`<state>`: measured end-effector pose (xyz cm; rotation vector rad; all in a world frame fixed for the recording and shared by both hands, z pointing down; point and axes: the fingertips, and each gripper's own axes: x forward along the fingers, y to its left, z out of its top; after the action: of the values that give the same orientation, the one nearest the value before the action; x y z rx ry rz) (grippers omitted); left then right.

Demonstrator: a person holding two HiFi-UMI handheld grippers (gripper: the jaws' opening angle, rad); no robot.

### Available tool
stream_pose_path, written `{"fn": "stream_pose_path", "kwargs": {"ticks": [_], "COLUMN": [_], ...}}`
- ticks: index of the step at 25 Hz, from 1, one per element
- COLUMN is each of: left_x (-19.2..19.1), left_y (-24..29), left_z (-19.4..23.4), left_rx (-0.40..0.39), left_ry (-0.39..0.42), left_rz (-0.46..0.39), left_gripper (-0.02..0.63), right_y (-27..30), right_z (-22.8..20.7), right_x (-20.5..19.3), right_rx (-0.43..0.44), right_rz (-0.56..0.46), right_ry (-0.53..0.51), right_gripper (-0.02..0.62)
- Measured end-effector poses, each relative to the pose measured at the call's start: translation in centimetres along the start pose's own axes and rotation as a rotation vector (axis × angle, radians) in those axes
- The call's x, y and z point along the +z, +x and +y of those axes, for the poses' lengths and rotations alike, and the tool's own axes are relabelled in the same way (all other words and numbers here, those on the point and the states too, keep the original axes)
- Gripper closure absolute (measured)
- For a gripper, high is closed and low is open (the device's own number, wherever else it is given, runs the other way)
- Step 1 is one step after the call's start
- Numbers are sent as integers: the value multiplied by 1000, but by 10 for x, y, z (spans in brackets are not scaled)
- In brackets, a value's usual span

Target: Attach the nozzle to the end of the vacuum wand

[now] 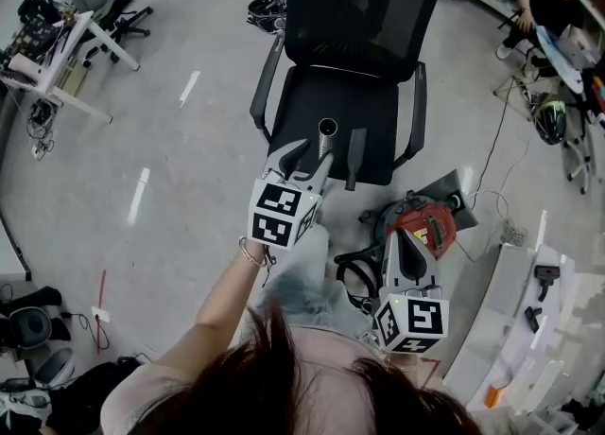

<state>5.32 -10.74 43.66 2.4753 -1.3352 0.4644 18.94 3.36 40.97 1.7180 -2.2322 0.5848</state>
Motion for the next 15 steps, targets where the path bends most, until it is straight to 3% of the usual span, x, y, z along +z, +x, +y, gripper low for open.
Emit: {"fn": "stream_pose_path", "kwargs": {"ticks": [15], "left_x": [-13], "left_y": [46], "left_z": [7], "left_rx": [7], "left_ry": [42], "left_rz": [35], "left_gripper": [453], "right_y": [-14], "right_z": [-26], "right_x": [-21], "right_rx": [-51], "right_rz": [48], "right_ry": [44], "right_gripper": [569]}}
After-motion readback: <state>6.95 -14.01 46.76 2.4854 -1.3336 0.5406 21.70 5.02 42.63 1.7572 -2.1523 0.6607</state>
